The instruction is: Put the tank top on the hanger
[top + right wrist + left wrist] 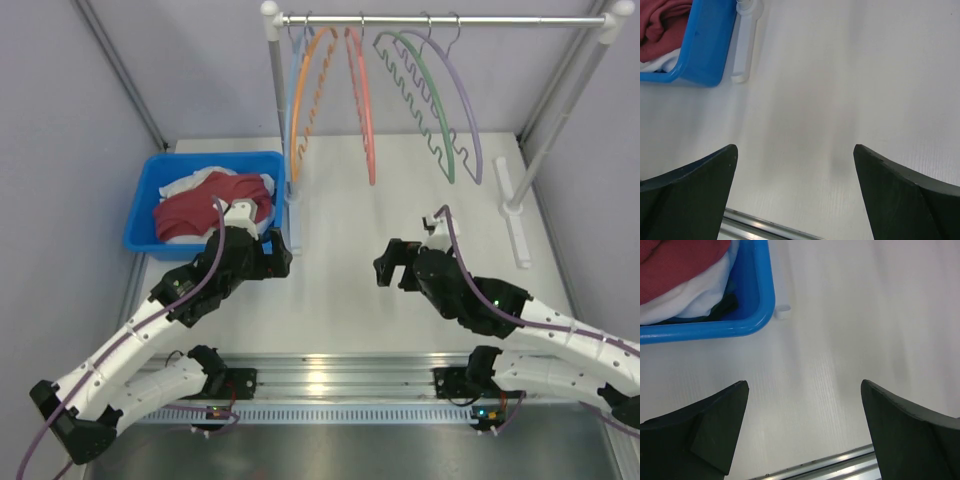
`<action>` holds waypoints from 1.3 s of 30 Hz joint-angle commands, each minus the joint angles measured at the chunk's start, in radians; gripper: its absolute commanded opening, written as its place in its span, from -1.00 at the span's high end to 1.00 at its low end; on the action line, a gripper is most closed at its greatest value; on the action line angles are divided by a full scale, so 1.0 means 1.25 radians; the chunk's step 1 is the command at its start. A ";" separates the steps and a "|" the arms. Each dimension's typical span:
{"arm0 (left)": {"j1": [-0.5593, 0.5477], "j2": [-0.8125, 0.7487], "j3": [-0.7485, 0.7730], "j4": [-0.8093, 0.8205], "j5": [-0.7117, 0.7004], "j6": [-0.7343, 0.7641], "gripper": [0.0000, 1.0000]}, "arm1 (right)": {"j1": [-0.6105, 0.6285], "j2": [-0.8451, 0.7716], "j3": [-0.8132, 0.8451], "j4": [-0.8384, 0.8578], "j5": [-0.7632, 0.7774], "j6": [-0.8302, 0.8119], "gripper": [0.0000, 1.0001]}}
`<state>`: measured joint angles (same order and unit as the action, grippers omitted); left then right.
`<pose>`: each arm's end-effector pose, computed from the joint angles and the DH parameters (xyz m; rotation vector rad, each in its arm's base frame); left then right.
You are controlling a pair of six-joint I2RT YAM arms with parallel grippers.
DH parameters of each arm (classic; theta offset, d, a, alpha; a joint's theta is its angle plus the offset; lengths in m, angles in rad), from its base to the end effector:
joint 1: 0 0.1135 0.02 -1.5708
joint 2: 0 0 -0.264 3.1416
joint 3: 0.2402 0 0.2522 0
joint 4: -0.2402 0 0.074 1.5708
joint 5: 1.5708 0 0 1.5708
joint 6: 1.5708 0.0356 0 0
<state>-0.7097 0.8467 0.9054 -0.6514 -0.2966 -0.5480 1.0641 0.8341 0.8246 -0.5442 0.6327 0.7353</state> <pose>0.1401 -0.1066 0.3252 0.0033 2.1632 -0.4145 0.1036 0.1432 0.3127 0.0328 2.0399 0.4677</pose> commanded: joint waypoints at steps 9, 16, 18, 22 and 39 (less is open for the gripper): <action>-0.003 -0.011 0.019 0.017 -0.016 -0.003 -0.99 | 0.008 0.000 0.017 0.012 -0.012 -0.031 -0.99; 0.020 0.059 0.090 -0.019 -0.160 -0.045 -0.99 | 0.008 0.021 0.025 0.008 -0.040 -0.048 -0.99; 0.049 0.125 0.142 -0.020 -0.202 -0.037 -0.94 | 0.008 0.030 0.029 0.007 -0.053 -0.053 -1.00; 0.261 0.231 0.205 0.033 -0.084 -0.006 -0.84 | 0.008 0.035 0.029 0.002 -0.077 -0.052 -1.00; 0.462 0.629 0.357 0.122 -0.124 -0.003 -0.79 | 0.008 0.006 -0.006 0.033 -0.164 -0.073 -0.99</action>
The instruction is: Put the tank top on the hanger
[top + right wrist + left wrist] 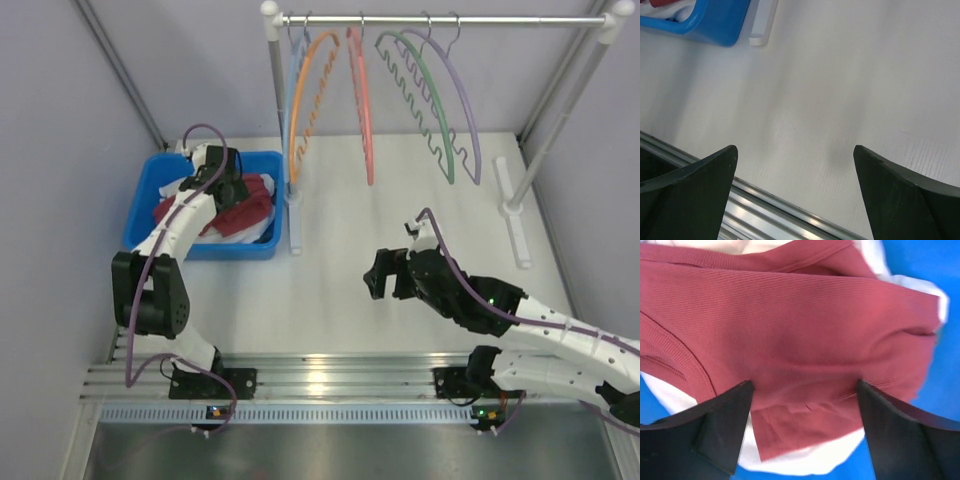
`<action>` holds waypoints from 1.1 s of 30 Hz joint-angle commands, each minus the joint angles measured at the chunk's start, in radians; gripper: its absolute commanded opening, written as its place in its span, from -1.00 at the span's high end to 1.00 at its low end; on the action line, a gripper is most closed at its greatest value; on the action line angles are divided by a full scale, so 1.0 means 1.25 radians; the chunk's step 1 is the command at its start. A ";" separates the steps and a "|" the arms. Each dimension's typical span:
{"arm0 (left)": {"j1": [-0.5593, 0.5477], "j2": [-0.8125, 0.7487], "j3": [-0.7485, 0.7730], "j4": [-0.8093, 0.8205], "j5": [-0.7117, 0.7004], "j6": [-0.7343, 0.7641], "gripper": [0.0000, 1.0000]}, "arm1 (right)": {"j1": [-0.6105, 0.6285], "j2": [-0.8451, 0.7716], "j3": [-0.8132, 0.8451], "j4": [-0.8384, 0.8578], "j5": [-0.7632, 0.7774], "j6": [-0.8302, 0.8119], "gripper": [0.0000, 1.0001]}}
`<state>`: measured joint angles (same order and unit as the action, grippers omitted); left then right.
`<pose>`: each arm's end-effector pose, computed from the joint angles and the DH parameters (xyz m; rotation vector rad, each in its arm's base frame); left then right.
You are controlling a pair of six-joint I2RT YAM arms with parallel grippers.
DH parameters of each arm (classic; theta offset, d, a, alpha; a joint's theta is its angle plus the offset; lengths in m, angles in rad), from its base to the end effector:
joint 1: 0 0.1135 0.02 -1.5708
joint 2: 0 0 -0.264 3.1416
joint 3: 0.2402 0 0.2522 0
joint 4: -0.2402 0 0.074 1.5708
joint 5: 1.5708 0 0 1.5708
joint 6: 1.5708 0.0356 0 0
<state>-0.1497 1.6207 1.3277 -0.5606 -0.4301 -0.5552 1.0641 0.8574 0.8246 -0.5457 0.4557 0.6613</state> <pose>0.3532 -0.0383 0.2837 -0.6544 2.2383 0.1757 0.1024 0.1522 0.3071 -0.1630 2.1262 0.5509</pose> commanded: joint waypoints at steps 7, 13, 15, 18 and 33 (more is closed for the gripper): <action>0.028 -0.014 0.005 0.059 0.005 0.047 0.77 | 0.008 -0.004 -0.007 0.048 -0.031 -0.020 -0.99; 0.014 -0.135 0.001 0.006 0.070 0.091 1.00 | 0.008 0.017 0.015 0.052 -0.033 -0.030 -1.00; 0.006 -0.206 -0.013 -0.008 0.101 0.101 1.00 | 0.008 0.025 0.025 0.054 -0.033 -0.036 -0.99; 0.000 -0.276 0.016 -0.047 0.154 0.101 1.00 | 0.007 0.034 0.046 0.057 -0.032 -0.049 -1.00; -0.146 -0.402 0.341 -0.256 0.213 0.099 1.00 | 0.008 0.093 0.176 0.078 -0.047 -0.126 -0.99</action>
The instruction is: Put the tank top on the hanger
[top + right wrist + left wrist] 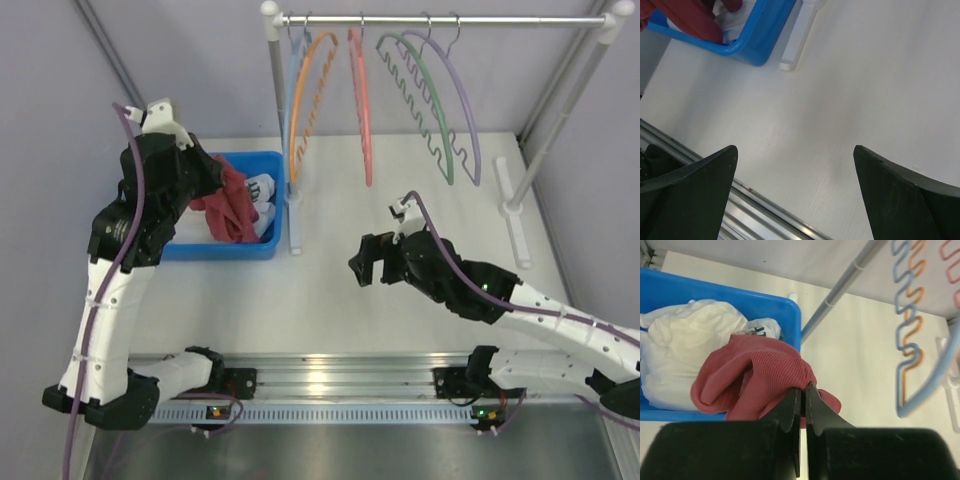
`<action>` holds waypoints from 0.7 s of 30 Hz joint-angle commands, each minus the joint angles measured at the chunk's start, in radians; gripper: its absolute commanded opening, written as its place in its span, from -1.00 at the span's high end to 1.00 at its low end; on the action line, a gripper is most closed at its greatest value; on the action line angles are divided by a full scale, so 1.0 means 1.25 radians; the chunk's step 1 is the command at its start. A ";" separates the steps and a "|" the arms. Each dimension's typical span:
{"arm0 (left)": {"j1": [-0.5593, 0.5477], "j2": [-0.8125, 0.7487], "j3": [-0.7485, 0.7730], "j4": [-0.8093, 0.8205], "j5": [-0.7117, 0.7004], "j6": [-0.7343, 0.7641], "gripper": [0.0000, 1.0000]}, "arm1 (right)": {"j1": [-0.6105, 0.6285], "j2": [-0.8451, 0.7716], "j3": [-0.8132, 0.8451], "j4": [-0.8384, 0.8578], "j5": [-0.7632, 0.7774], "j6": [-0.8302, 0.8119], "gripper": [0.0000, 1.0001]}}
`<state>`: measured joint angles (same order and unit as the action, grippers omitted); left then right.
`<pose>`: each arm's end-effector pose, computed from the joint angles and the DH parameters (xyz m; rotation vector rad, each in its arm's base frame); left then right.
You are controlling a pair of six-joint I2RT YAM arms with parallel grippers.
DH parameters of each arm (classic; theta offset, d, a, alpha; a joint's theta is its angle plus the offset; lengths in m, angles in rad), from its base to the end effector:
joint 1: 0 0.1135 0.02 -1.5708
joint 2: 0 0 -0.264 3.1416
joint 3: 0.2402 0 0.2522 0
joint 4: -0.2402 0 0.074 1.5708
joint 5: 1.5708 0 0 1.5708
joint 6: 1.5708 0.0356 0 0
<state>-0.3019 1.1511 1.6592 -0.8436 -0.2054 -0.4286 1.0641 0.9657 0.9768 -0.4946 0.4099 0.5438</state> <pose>0.1931 -0.0525 0.4903 -0.2598 1.8925 -0.3000 0.1136 0.1754 0.3438 -0.2780 2.0444 0.5957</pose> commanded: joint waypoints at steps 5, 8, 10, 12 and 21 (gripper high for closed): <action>-0.036 -0.045 0.129 -0.063 0.120 -0.018 1.00 | 0.009 0.007 0.073 0.058 -0.037 -0.052 -1.00; -0.036 -0.051 0.138 -0.081 0.161 -0.030 1.00 | 0.009 0.004 0.070 0.073 -0.058 -0.058 -0.99; -0.036 -0.063 0.104 -0.087 0.218 -0.038 1.00 | 0.009 0.001 0.067 0.075 -0.058 -0.055 -0.97; -0.037 -0.095 0.024 -0.074 0.252 -0.052 1.00 | 0.008 -0.009 0.052 0.074 -0.049 -0.049 -0.96; -0.270 -0.175 -0.451 0.184 0.252 -0.182 1.00 | 0.009 -0.047 -0.029 0.050 -0.004 0.001 -0.93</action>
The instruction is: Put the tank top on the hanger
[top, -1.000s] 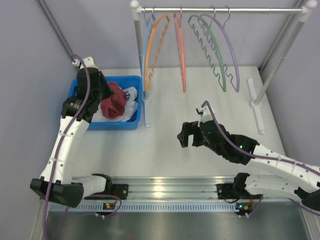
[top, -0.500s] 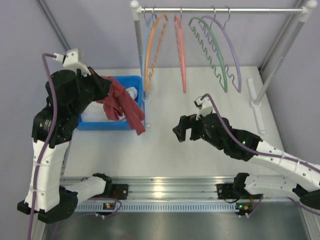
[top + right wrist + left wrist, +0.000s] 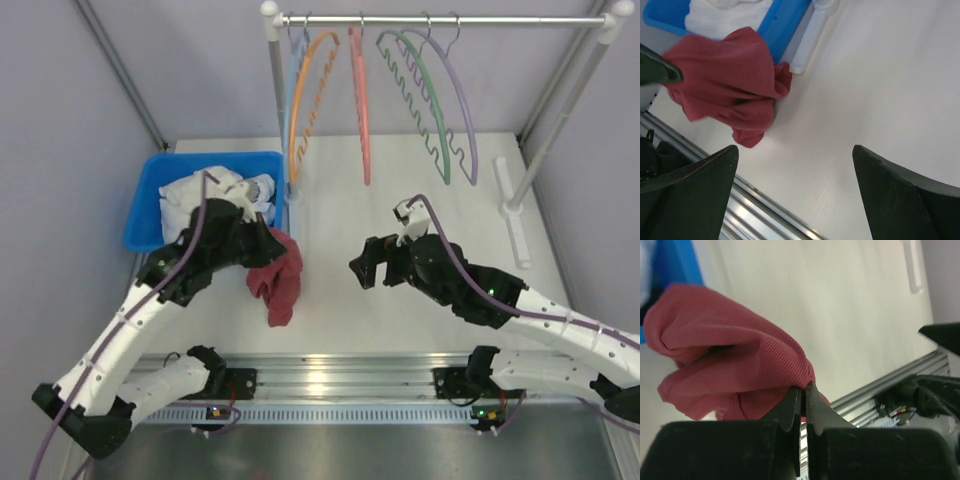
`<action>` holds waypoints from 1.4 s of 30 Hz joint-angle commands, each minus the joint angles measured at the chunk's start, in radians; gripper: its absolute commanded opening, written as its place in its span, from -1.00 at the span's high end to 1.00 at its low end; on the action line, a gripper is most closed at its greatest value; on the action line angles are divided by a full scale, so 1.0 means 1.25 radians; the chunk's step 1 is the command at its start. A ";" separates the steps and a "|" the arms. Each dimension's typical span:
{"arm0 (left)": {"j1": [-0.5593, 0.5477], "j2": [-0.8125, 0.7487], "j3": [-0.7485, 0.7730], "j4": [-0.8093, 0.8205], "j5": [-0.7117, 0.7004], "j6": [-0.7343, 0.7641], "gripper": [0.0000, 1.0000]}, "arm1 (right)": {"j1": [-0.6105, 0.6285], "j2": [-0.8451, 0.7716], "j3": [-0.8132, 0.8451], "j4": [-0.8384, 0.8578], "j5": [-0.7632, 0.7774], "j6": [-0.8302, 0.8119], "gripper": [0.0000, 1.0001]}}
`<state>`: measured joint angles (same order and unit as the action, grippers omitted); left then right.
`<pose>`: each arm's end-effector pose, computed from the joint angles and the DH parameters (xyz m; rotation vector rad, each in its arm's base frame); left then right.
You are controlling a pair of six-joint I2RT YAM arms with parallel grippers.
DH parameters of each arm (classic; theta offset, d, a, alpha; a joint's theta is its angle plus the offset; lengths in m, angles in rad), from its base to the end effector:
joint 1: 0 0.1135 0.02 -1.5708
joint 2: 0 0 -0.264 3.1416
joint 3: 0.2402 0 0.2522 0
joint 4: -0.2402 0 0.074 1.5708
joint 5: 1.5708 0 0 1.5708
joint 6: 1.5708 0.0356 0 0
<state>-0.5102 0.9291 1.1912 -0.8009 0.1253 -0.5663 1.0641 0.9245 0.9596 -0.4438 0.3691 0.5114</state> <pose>0.1522 -0.0903 0.3903 0.0166 2.2026 -0.7587 0.1093 0.1705 0.3502 -0.3093 1.9875 0.6663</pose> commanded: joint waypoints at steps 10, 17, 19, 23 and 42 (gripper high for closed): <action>-0.381 0.243 -0.209 0.429 -0.132 -0.180 0.66 | 0.009 -0.103 -0.116 -0.055 0.094 0.107 -0.91; -0.396 0.308 -0.196 0.406 -0.196 -0.164 -0.25 | 0.009 -0.116 -0.161 -0.073 0.082 0.146 -0.89; -0.396 0.276 -0.209 0.357 -0.242 -0.163 -0.27 | 0.009 -0.109 -0.177 -0.057 0.063 0.150 -0.86; -0.393 0.209 -0.245 0.270 -0.352 -0.195 -0.18 | 0.015 -0.049 -0.192 -0.014 0.018 0.155 -0.77; -0.293 0.058 -0.445 0.177 -0.319 -0.313 -0.22 | 0.161 0.319 -0.040 0.130 0.013 0.119 -0.28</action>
<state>-0.8906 1.0397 0.6449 -0.6281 -0.3031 -0.9405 1.2480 1.2903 0.8326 -0.3679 0.3786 0.6834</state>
